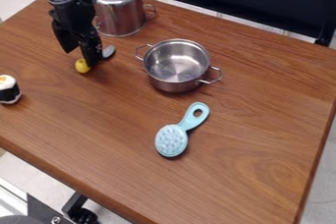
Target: Put the yellow knife inside the pot
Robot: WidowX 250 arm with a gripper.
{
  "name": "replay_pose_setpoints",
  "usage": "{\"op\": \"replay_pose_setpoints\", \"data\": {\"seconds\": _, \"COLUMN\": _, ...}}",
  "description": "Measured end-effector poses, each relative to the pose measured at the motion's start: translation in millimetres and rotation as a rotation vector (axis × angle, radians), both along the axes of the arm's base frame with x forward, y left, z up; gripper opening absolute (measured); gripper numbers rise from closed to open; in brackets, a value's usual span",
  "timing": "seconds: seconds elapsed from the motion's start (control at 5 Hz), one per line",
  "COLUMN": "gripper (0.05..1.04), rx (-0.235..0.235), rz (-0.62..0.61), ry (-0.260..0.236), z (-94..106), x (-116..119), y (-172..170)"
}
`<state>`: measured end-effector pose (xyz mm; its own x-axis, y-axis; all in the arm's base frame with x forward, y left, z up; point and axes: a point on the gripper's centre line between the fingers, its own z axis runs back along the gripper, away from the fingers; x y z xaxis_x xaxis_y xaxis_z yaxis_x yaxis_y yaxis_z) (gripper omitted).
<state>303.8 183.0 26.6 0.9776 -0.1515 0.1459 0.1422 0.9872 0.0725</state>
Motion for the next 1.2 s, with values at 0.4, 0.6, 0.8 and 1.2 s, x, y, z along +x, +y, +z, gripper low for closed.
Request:
{"op": "replay_pose_setpoints", "data": {"seconds": 0.4, "gripper": 0.998, "rx": -0.030, "rz": 0.002, "ry": 0.086, "z": -18.3, "x": 3.4, "y": -7.0}}
{"op": "replay_pose_setpoints", "data": {"seconds": 0.6, "gripper": 0.948, "rx": -0.037, "rz": 0.004, "ry": 0.101, "z": -20.0, "x": 5.9, "y": -7.1}}
{"op": "replay_pose_setpoints", "data": {"seconds": 0.8, "gripper": 0.681, "rx": -0.027, "rz": 0.002, "ry": 0.084, "z": -20.0, "x": 9.2, "y": -5.8}}
{"op": "replay_pose_setpoints", "data": {"seconds": 1.2, "gripper": 0.299, "rx": -0.002, "rz": -0.014, "ry": 0.075, "z": -21.4, "x": 9.8, "y": -4.1}}
